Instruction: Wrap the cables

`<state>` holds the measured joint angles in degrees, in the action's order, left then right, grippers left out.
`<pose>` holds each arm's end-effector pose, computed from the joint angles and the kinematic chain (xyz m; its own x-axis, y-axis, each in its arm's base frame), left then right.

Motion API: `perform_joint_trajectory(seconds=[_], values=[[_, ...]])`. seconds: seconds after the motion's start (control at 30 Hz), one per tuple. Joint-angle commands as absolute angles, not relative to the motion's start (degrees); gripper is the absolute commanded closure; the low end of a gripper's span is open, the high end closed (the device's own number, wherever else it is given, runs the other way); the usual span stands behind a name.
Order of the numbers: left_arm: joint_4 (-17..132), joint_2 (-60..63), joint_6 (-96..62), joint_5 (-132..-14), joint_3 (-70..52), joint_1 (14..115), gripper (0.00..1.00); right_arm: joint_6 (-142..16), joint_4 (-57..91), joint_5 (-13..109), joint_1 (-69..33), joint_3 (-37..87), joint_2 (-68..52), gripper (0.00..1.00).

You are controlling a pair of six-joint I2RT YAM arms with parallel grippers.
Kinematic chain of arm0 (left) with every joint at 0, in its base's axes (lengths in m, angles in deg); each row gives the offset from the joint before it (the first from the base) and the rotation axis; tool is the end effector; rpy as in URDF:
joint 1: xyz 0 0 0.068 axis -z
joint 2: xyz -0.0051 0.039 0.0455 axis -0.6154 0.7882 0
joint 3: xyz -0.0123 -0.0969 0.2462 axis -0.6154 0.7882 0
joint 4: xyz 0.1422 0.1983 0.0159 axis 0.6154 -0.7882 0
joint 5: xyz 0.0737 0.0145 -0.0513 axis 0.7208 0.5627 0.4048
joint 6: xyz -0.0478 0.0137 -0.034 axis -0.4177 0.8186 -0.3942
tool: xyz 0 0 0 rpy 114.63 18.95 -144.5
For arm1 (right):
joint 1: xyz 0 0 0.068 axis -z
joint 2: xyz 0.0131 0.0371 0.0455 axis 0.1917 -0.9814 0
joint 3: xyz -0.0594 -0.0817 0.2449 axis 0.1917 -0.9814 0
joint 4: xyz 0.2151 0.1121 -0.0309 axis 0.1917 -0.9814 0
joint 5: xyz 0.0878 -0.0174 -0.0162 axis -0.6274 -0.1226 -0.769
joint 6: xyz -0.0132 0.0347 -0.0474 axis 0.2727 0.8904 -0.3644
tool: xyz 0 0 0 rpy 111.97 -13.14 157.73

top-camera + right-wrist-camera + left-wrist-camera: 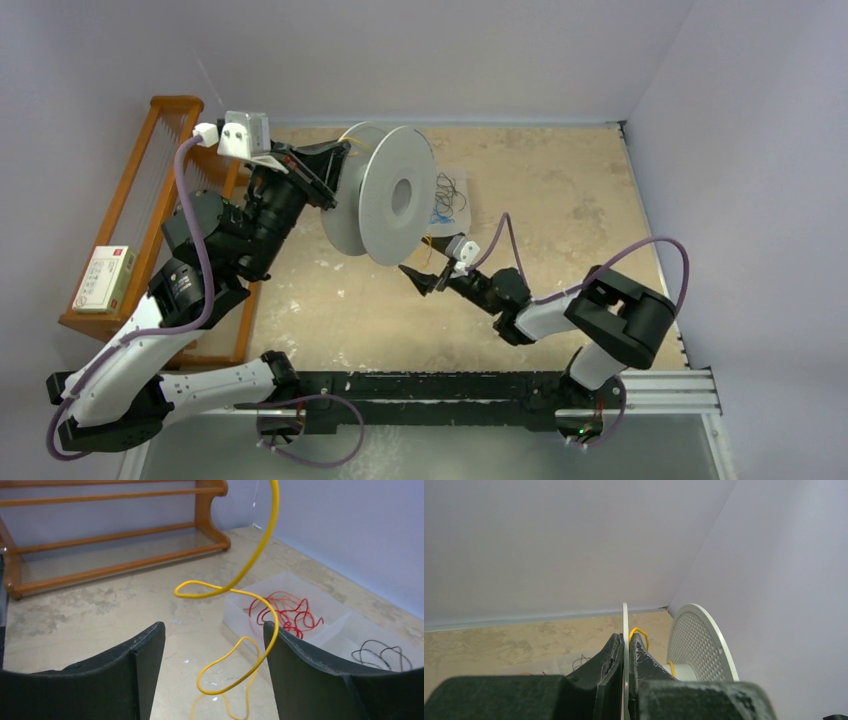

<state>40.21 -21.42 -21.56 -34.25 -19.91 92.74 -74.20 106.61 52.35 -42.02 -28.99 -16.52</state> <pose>0.0987 -0.1009 0.5139 0.0292 -0.4570 -0.8890 0.4517 0.7994 -0.3961 0.1605 0.2172 0.2249 0.2817 0.2472 -0.9271 -0.8075 0.5830 -0.0899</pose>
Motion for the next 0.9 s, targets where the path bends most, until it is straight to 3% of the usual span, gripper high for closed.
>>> perform_joint_trajectory(seconds=[0.0,0.23,0.5,0.6,0.87], values=[[45.0,-22.7,-23.8,-34.9,-23.5,92.5,1.0,-71.6,118.4,49.8,-41.5,-27.3,-18.0,0.31],[45.1,-22.7,-23.0,-34.2,-23.0,92.5,1.0,-70.6,119.1,49.1,-41.3,-30.3,-16.3,0.62],[45.9,-22.1,-22.5,-33.7,-22.0,92.5,1.0,-70.0,117.4,49.4,-41.3,-33.6,-11.8,0.82],[46.0,-21.6,-22.1,-33.3,-21.9,92.5,1.0,-69.6,115.1,49.3,-41.3,-34.3,-9.9,1.0],[48.2,-19.7,-19.9,-29.6,-19.9,92.5,1.0,-67.5,99.9,43.0,-46.1,-31.7,-4.5,1.0]])
